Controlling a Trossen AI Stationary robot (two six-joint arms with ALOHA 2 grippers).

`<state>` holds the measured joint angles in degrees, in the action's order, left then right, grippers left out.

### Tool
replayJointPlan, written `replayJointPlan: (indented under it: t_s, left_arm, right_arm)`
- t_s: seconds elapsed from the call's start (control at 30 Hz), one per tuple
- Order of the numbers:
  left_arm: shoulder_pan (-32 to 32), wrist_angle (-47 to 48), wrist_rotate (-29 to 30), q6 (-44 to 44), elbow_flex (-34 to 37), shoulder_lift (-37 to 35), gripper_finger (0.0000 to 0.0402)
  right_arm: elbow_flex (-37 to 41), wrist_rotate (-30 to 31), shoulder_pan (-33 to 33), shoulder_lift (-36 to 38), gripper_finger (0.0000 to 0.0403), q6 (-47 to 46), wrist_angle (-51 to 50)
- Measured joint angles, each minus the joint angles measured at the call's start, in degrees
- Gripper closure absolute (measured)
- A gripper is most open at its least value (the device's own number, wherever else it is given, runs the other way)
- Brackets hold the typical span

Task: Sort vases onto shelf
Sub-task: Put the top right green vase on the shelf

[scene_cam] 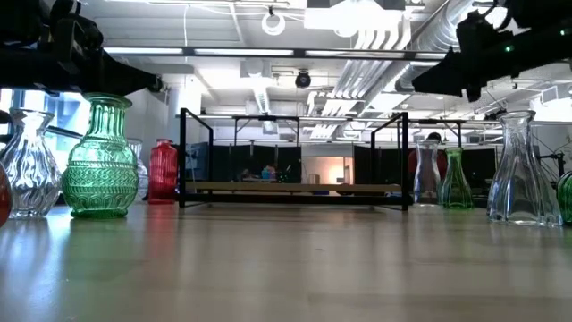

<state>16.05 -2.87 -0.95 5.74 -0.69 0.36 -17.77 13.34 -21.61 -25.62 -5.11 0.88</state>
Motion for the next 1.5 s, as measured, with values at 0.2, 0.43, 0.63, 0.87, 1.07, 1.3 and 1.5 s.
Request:
replayJointPlan:
  t_s: [0.2, 0.43, 0.63, 0.87, 1.07, 1.3, 1.5]
  left_arm:
    - [0.0, 0.0, 0.1, 0.2, 0.0, 0.0, 0.0399]
    - [0.0, 0.0, 0.4, -1.4, 0.0, 0.0, 0.0399]
    - [0.0, 0.0, 0.4, -2.0, 0.0, 0.0, 0.0399]
    - [0.0, -0.5, 0.6, -4.8, 0.0, 0.0, 0.0399]
    - [0.0, -0.5, 4.0, -6.4, 0.0, 0.0, 0.0399]
    - [0.0, -1.2, 6.0, -7.9, 0.0, 0.0, 0.0399]
    - [0.0, -1.3, 4.1, -6.0, 0.0, 0.0, 0.0399]
  right_arm:
    - [-9.4, 23.3, -0.6, -0.3, 0.0274, -9.2, -20.1]
    - [-12.5, 25.0, -5.5, -5.0, 0.0208, -24.5, -31.8]
    - [-12.5, 17.6, -13.5, -10.5, 0.0155, -29.4, -34.6]
    - [-12.5, 11.3, -20.3, -12.7, 0.0147, -24.9, -34.6]
    - [-12.5, 8.0, -24.2, -13.0, 0.0147, -24.8, -35.5]
    - [-12.5, 7.1, -25.0, -14.2, 0.0147, -24.6, -35.6]
    - [-12.5, 7.1, -25.0, -15.6, 0.0147, -27.9, -34.8]
